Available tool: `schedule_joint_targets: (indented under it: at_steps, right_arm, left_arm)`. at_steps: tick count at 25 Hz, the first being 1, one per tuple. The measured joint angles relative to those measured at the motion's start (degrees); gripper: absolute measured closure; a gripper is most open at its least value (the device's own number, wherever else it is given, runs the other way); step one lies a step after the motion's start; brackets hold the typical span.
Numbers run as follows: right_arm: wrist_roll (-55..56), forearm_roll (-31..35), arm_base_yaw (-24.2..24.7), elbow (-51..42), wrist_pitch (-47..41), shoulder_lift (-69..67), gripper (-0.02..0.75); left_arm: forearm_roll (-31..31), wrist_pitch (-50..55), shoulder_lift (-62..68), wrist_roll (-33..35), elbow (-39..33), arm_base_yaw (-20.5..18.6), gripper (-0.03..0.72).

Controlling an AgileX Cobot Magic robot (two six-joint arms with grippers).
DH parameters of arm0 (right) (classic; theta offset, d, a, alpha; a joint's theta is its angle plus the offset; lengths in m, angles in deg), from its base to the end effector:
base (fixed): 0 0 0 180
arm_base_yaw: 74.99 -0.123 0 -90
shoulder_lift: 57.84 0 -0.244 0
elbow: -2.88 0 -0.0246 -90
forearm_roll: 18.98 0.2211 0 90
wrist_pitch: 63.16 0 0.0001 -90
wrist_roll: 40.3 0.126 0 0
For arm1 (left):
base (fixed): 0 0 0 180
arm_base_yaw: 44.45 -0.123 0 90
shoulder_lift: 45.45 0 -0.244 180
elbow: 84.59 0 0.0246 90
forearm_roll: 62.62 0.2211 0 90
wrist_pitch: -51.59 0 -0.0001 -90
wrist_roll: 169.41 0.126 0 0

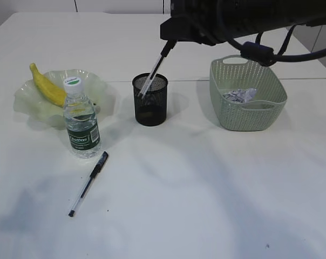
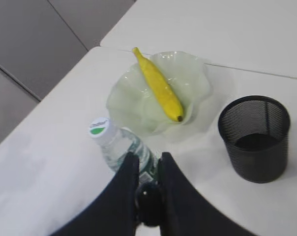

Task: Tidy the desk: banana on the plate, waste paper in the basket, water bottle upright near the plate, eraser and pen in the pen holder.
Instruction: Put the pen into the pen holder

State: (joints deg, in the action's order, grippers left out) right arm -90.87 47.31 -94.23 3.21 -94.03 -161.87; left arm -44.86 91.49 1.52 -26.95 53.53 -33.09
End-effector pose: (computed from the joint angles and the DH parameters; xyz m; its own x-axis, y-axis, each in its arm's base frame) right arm 0.3380 0.1807 0.2804 -0.5682 0.0014 -0.8229 -0.5773 0.7119 0.3998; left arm 0.1541 -0.0058 0.2553 -0.5613 -0.2899 -0.7752 -0.2023 0.9563 -0.2111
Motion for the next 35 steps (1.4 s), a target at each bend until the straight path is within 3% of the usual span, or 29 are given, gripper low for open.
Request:
schedule_joint_targets:
  at_steps: [7, 14, 35]
  right_arm:
    - [4.76, -12.48, 0.00, 0.35, 4.45, 0.00, 0.682]
    - [5.48, -17.98, 0.00, 3.54, 7.99, -2.63, 0.682]
    - [5.73, -23.68, 0.00, 27.60, 7.41, -24.81, 0.683]
  left_arm:
    - [-1.14, 0.61, 0.00, 0.00, 0.00, 0.00, 0.224]
    - [-1.54, 1.07, 0.00, 0.00, 0.00, 0.00, 0.224]
    - [-1.23, 2.90, 0.00, 0.00, 0.00, 0.00, 0.224]
